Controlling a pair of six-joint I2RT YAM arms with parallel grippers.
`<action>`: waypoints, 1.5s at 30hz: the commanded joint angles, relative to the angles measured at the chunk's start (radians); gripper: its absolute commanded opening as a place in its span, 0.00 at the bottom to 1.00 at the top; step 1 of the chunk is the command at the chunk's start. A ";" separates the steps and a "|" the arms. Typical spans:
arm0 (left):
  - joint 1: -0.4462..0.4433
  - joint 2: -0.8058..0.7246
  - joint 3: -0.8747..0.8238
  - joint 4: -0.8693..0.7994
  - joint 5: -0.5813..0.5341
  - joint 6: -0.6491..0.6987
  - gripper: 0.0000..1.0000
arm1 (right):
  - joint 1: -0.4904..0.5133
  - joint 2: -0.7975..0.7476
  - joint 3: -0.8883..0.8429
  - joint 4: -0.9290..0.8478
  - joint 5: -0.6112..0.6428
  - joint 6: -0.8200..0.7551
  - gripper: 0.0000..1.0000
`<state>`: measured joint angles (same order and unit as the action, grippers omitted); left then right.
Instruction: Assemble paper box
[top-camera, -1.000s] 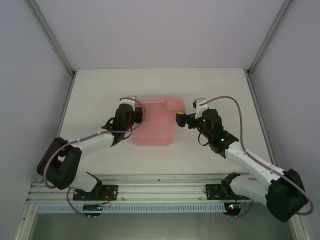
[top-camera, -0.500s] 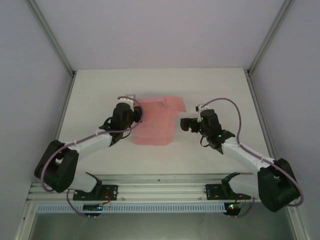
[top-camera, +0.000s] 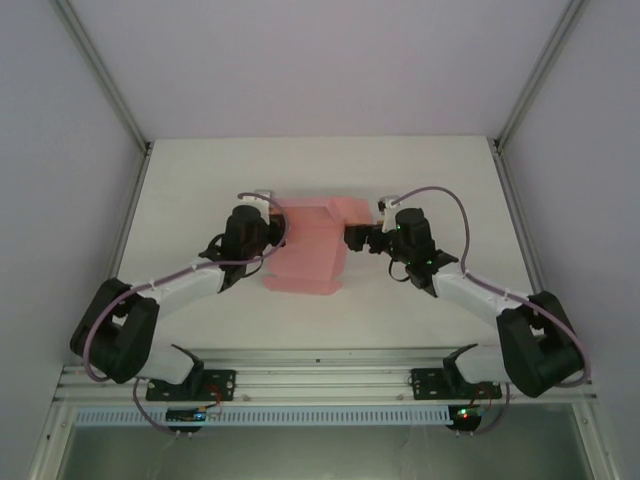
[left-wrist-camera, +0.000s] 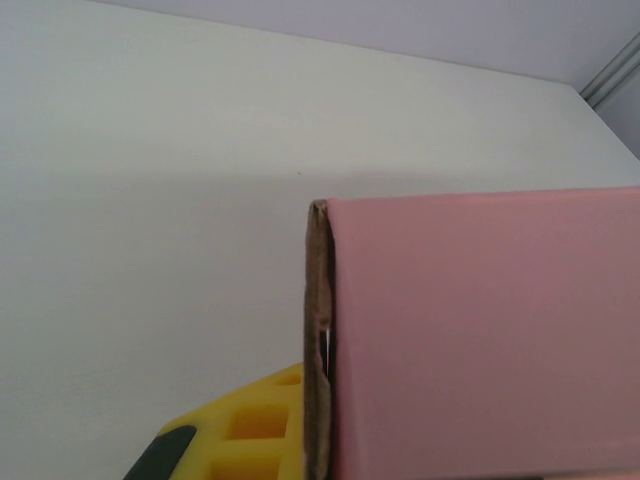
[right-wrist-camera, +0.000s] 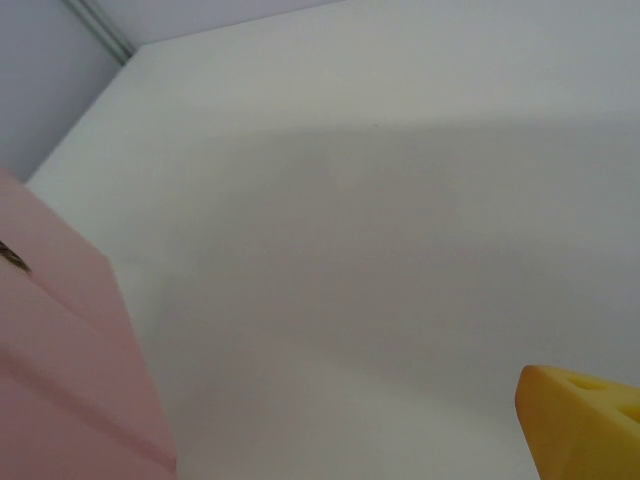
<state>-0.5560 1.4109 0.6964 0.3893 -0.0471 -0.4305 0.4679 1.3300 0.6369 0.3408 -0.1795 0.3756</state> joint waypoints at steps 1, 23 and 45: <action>0.002 0.021 0.014 0.037 0.052 0.009 0.00 | -0.002 0.043 0.032 0.105 -0.141 0.076 1.00; 0.001 0.012 0.019 0.051 0.062 -0.015 0.00 | 0.134 0.175 0.247 -0.391 0.216 -0.112 1.00; 0.035 -0.020 -0.027 0.037 0.091 0.049 0.00 | -0.353 -0.276 0.134 -0.372 -0.312 0.043 0.96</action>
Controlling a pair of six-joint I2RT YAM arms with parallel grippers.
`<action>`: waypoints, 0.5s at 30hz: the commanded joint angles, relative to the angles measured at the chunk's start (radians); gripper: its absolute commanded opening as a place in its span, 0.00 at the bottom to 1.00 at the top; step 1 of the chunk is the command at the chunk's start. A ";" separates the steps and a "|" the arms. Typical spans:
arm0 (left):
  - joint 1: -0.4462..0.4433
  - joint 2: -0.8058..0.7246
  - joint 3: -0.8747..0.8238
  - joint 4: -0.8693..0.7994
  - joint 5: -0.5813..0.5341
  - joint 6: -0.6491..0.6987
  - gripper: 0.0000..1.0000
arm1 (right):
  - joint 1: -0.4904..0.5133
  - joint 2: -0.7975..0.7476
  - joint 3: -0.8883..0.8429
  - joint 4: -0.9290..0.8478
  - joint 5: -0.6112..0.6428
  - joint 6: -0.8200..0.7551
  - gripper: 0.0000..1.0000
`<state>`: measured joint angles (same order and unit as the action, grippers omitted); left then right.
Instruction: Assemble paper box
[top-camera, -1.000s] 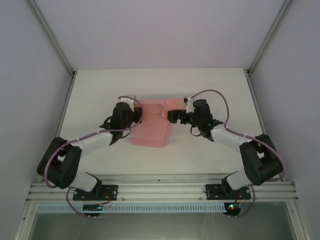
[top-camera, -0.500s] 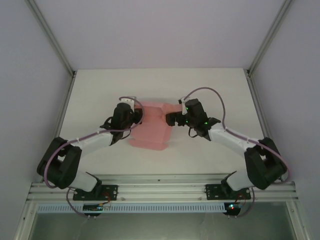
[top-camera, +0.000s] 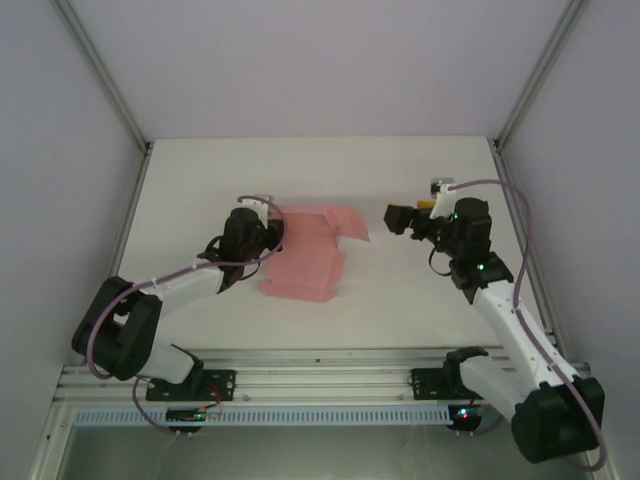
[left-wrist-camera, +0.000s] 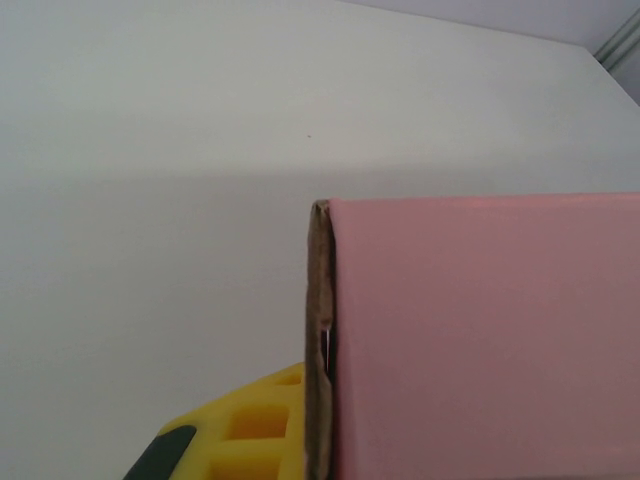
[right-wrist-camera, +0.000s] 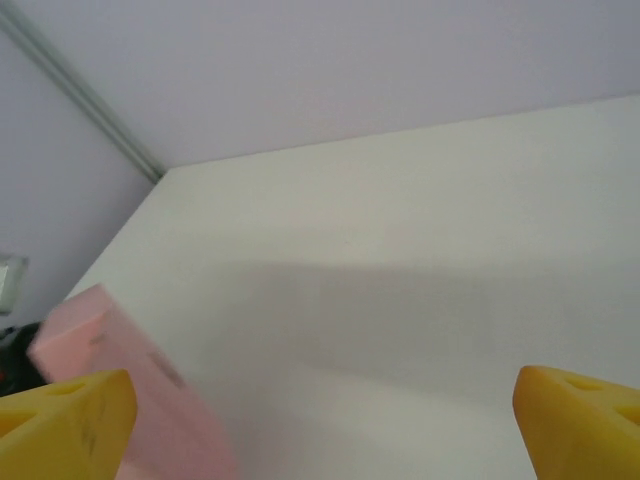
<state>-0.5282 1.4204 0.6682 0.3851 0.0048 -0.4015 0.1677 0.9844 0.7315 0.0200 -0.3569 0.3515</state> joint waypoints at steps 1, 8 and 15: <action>0.004 -0.030 0.000 0.040 0.040 0.021 0.00 | -0.065 0.108 0.057 -0.057 -0.183 0.066 0.94; 0.008 -0.038 -0.003 0.037 0.038 0.019 0.00 | 0.016 0.339 0.179 -0.083 -0.369 -0.045 0.88; 0.007 -0.031 0.007 0.033 0.035 0.010 0.00 | 0.168 0.440 0.258 -0.140 -0.345 -0.139 0.88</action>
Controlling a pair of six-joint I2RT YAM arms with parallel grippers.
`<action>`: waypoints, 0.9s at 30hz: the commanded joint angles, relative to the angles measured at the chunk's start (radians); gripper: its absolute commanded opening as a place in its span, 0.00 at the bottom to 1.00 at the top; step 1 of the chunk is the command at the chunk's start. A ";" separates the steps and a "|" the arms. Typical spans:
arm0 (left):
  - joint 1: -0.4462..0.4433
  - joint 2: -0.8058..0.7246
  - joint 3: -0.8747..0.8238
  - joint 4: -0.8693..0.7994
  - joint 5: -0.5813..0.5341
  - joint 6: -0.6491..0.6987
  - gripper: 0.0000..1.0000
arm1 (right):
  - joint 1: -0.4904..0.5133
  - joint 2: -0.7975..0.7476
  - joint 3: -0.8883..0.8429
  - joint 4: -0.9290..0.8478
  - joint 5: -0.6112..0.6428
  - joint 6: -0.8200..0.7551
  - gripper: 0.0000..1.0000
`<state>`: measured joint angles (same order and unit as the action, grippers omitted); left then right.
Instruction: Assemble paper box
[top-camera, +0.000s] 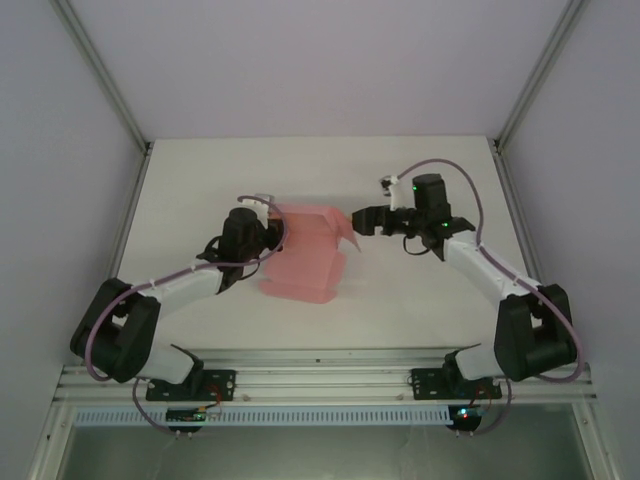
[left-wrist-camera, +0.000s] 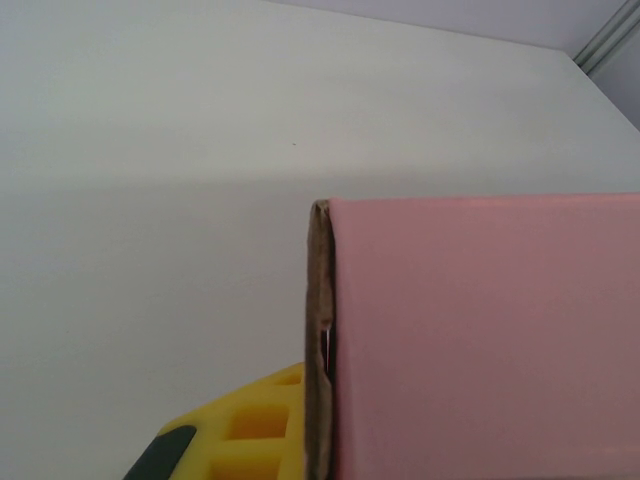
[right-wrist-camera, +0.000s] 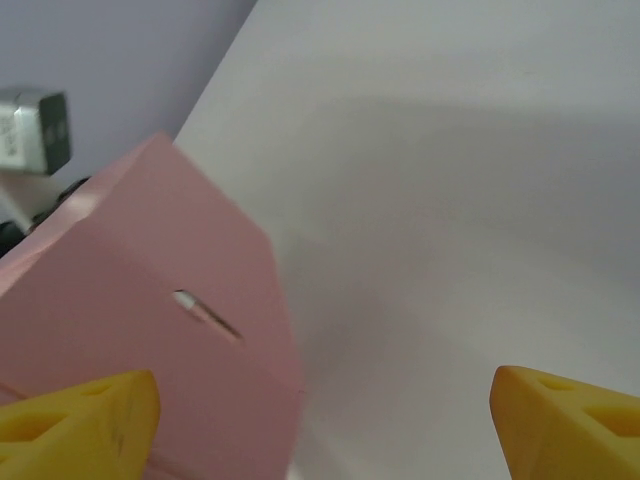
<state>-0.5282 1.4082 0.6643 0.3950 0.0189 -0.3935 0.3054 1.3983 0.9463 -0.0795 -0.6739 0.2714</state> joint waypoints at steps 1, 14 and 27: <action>0.004 -0.019 0.011 0.025 0.024 0.000 0.00 | 0.043 0.037 0.047 -0.039 -0.019 -0.061 0.87; 0.007 -0.031 0.032 -0.020 0.000 -0.013 0.00 | 0.146 0.169 0.092 -0.005 0.160 -0.034 0.81; 0.010 -0.015 0.050 -0.058 -0.045 -0.010 0.00 | 0.145 0.044 0.069 -0.163 0.054 -0.212 0.57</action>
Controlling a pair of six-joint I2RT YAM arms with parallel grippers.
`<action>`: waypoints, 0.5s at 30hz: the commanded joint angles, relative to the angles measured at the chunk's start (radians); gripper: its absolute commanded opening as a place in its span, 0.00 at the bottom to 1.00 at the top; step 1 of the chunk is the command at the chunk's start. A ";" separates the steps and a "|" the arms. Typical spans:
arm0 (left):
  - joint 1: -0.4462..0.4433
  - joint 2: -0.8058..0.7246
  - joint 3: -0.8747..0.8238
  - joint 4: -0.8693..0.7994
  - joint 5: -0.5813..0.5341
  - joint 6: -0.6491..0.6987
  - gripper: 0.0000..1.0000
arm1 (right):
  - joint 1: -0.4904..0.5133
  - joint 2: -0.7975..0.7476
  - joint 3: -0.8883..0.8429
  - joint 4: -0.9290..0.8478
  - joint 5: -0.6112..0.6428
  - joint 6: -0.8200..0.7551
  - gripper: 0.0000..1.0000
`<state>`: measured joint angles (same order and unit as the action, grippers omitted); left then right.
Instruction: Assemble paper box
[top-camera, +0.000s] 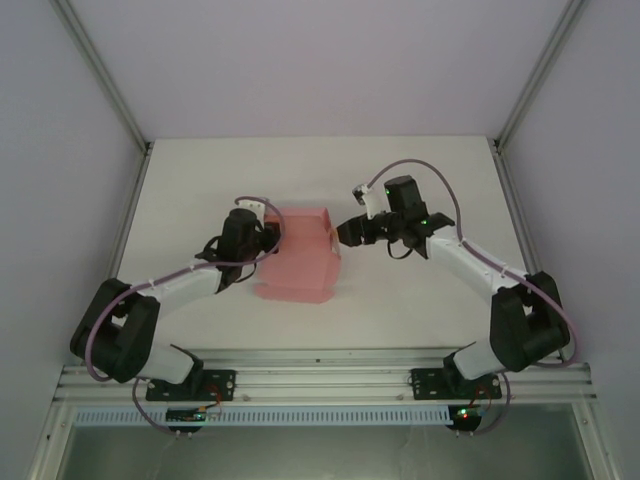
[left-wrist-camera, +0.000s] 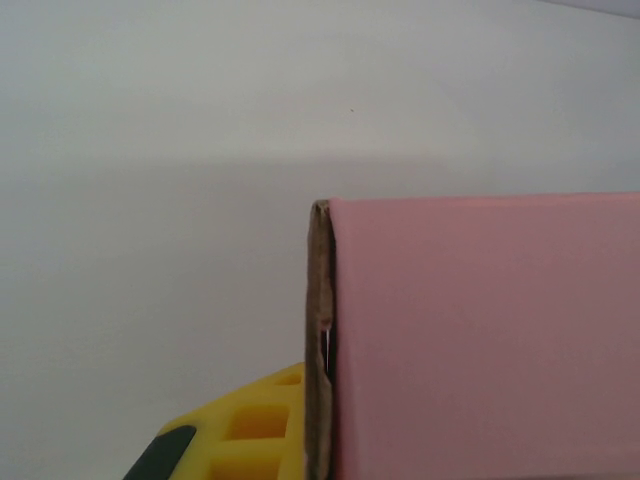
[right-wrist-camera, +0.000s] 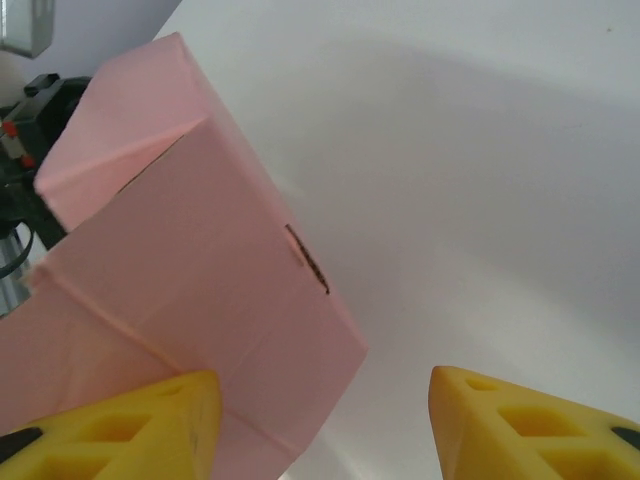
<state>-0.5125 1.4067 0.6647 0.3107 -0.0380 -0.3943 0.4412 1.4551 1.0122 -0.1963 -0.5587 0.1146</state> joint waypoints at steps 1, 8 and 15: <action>-0.006 -0.010 0.052 0.024 0.011 -0.010 0.00 | 0.017 -0.012 0.008 -0.045 -0.078 -0.062 0.57; -0.006 -0.002 0.062 0.019 0.024 -0.008 0.00 | 0.055 0.021 0.040 -0.033 -0.093 -0.091 0.51; -0.006 0.007 0.071 0.001 0.040 0.001 0.00 | 0.112 0.086 0.126 -0.060 0.135 -0.087 0.60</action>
<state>-0.5121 1.4109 0.6975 0.3088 -0.0319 -0.3939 0.5343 1.5185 1.0863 -0.2256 -0.5419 0.0387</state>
